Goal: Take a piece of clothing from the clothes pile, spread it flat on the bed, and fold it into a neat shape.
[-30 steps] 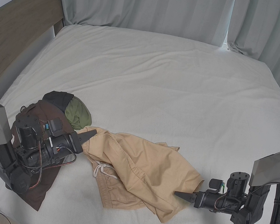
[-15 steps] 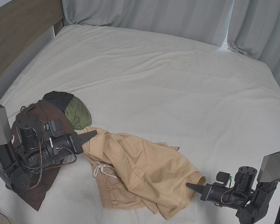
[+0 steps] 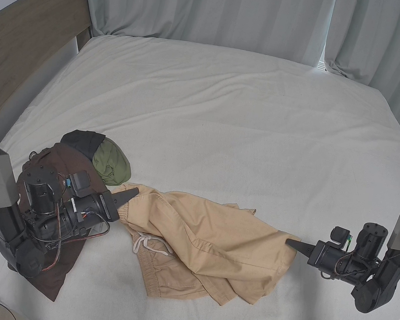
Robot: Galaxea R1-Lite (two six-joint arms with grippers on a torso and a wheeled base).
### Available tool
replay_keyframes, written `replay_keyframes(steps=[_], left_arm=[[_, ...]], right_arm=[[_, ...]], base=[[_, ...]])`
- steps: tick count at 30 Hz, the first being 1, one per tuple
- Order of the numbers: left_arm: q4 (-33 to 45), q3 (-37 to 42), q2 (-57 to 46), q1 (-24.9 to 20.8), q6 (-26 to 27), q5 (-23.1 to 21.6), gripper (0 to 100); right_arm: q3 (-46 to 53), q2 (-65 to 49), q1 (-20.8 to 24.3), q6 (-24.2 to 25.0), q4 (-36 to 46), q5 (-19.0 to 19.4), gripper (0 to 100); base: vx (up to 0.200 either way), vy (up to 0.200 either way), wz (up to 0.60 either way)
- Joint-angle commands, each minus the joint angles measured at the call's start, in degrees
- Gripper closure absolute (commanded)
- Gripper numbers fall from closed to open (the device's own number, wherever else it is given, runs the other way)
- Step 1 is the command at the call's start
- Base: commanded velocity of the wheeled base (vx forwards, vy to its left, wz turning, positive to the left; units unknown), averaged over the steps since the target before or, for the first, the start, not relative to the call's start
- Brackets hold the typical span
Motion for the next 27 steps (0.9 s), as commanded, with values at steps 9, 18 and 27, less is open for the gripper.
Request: replay_keyframes(steps=[9,18,27], left_arm=[[-0.1,0.0,0.2,0.0,0.0,0.0,100],[-0.1,-0.1,0.1,0.1,0.0,0.0,100],[-0.1,-0.1,0.1,0.1,0.0,0.0,100]], right_arm=[[2.3,2.3,5.8,-1.4,-0.1,-0.1,0],[5.1,3.6,9.5,-3.9,0.0,-0.4,0],[8.6,5.4,12.6,-6.7,-0.1,-0.3,0]], base=[[0.0,0.0,0.0],[0.0,0.0,0.0],[0.0,0.0,0.0]])
